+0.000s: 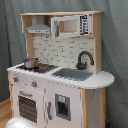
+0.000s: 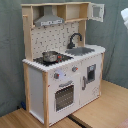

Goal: Play with the kitchen

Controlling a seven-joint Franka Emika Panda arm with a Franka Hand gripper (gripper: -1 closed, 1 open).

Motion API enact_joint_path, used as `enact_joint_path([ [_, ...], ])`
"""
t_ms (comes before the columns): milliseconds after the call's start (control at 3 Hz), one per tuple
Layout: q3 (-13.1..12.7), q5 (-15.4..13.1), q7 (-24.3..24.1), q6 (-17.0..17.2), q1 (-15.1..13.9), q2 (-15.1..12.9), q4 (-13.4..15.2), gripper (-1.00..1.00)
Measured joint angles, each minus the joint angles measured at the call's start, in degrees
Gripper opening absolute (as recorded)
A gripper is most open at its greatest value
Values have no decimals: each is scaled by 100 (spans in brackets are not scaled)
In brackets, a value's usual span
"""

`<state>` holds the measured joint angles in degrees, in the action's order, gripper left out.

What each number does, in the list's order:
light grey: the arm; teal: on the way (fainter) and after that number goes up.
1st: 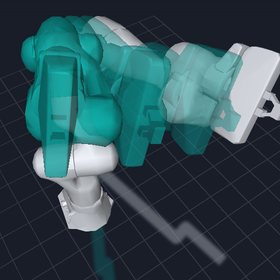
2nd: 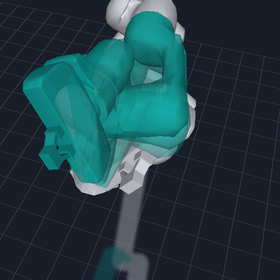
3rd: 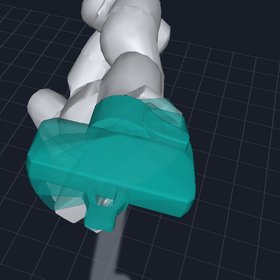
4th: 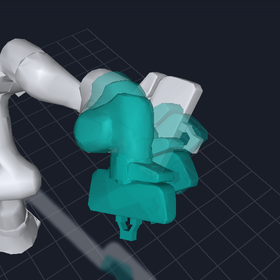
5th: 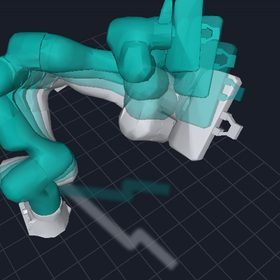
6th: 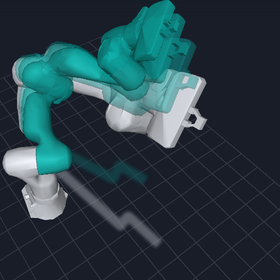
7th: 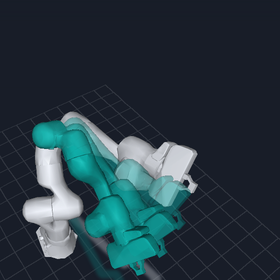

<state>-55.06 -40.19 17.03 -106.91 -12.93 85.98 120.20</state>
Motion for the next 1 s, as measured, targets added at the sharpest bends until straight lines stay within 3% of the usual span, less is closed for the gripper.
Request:
enact_joint_path([
  [1000,895,-681,-1343,198,-141,-146,413,100],
])
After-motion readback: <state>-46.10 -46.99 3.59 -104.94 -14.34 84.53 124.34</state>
